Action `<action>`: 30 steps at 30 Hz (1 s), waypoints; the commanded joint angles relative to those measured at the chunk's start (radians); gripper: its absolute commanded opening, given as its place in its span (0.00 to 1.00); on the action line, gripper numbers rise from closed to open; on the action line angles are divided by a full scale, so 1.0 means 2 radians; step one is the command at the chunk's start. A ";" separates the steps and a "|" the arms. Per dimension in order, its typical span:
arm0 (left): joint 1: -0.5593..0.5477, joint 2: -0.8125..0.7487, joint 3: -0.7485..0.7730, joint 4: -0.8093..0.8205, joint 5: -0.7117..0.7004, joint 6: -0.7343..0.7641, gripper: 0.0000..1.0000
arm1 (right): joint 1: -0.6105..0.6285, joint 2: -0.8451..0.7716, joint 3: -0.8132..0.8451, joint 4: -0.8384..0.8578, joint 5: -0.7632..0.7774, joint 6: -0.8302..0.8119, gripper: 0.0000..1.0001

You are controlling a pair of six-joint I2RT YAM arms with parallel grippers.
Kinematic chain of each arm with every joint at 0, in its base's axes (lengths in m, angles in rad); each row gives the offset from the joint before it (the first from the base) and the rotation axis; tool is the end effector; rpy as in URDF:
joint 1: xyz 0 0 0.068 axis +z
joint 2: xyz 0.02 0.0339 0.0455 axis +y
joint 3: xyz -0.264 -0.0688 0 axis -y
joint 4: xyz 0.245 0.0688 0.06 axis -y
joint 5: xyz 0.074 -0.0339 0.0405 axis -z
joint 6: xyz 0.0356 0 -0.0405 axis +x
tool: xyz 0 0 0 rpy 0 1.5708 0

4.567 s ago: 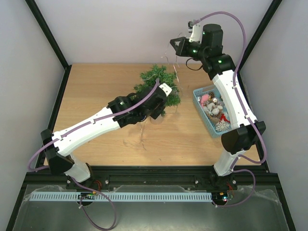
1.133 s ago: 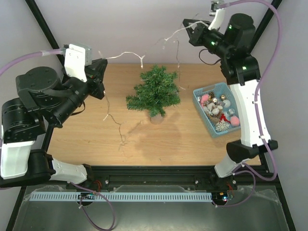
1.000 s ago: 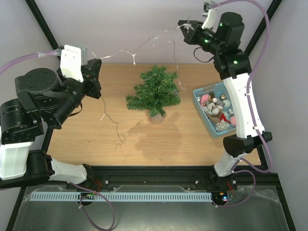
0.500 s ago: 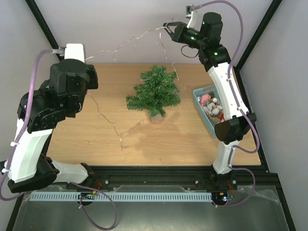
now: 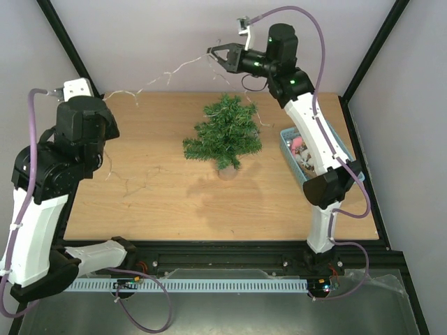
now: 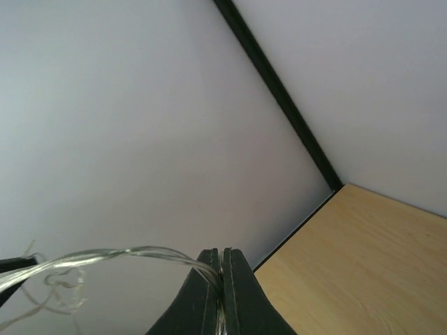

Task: Decorate the small christmas tree

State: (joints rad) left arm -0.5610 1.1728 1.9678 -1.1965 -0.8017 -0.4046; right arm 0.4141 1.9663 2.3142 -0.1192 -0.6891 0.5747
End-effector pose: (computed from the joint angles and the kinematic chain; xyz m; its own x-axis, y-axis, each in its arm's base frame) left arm 0.1299 -0.0514 0.5352 -0.2294 -0.1792 -0.9567 -0.3049 0.9467 -0.1042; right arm 0.3849 0.1939 0.5201 -0.3028 0.3252 -0.8959 -0.8494 0.3343 0.4084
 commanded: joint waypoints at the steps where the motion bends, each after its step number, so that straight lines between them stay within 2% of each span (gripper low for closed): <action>1: 0.035 -0.031 -0.058 0.012 0.030 -0.021 0.02 | 0.014 0.012 0.016 -0.024 -0.023 -0.028 0.01; 13: 0.092 -0.071 -0.159 0.070 0.140 -0.022 0.02 | 0.019 0.047 0.035 -0.080 -0.042 -0.051 0.02; 15: 0.102 -0.076 -0.158 0.069 0.153 -0.021 0.02 | 0.019 0.049 0.035 -0.093 -0.040 -0.062 0.13; 18: 0.106 -0.084 -0.141 0.063 0.172 -0.023 0.02 | 0.019 0.048 0.035 -0.105 -0.039 -0.073 0.19; 21: 0.106 -0.084 -0.093 0.044 0.194 -0.029 0.02 | 0.019 0.046 0.035 -0.109 -0.040 -0.076 0.24; 24: 0.106 -0.078 -0.024 0.016 0.215 -0.034 0.02 | 0.019 0.041 0.036 -0.116 -0.039 -0.083 0.36; 26: 0.106 -0.069 0.011 -0.003 0.223 -0.037 0.02 | 0.019 0.039 0.036 -0.118 -0.042 -0.086 0.50; 30: 0.106 -0.068 0.029 -0.015 0.210 -0.038 0.02 | 0.019 0.038 0.037 -0.124 -0.041 -0.090 0.54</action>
State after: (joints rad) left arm -0.3531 1.0245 1.9976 -1.1564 -0.3923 -0.4713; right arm 0.4496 2.0617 2.3486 -0.3367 -0.7490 0.4149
